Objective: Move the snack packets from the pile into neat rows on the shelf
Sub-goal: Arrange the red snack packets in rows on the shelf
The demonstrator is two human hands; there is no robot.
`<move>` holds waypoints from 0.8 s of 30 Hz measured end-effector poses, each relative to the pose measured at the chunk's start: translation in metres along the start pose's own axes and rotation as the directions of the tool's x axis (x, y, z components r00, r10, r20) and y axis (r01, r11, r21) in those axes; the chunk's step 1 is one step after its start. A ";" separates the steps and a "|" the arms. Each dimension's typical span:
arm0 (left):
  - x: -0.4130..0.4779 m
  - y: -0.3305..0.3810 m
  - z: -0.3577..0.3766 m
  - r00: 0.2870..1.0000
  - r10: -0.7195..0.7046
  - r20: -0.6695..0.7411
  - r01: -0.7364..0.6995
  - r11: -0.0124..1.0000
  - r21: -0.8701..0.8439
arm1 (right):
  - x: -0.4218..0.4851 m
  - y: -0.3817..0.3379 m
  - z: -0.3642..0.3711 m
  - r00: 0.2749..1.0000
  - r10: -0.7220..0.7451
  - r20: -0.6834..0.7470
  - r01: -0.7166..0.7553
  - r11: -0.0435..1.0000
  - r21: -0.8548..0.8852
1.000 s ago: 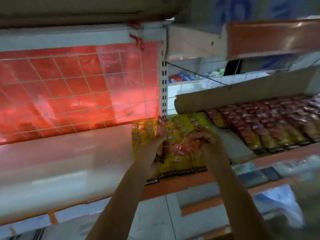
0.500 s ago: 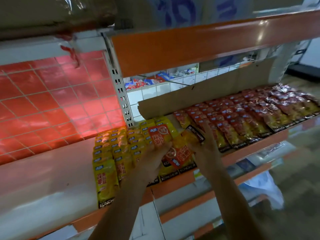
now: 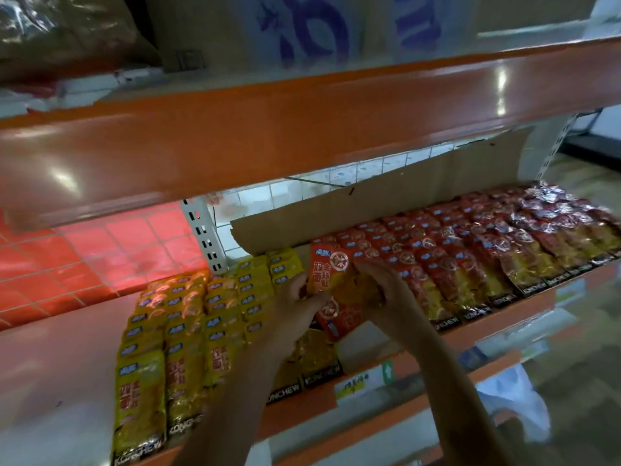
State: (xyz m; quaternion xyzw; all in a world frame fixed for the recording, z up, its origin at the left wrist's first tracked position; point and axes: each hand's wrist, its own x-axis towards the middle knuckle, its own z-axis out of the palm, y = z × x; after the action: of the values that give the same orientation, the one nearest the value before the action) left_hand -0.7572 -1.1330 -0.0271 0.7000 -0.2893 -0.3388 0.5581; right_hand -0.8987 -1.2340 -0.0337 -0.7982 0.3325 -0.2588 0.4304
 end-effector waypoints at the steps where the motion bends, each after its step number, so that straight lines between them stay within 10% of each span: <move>1: 0.004 0.001 0.007 1.000 -0.008 -0.014 0.008 1.000 -0.001 | 0.005 -0.002 -0.009 0.997 -0.005 0.072 0.011 0.997 -0.073; 8: 0.036 -0.001 0.050 0.959 -0.116 -0.258 0.089 0.989 -0.114 | 0.036 0.018 -0.062 0.989 0.064 0.134 -0.039 0.983 -0.179; 16: 0.050 -0.005 0.077 0.894 0.142 -0.425 0.069 0.893 0.444 | 0.058 0.045 -0.088 0.979 0.200 -0.036 -0.177 0.926 0.333; 24: 0.072 -0.010 0.084 0.908 0.233 -0.347 0.138 0.617 0.775 | 0.068 0.050 -0.077 0.971 0.178 0.159 -0.214 0.944 0.251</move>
State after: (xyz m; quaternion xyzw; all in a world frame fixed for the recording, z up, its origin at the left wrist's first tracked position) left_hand -0.7807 -1.2367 -0.0604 0.9195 -0.3012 -0.0057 0.2524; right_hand -0.9241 -1.3457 -0.0301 -0.7115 0.3427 -0.2026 0.5790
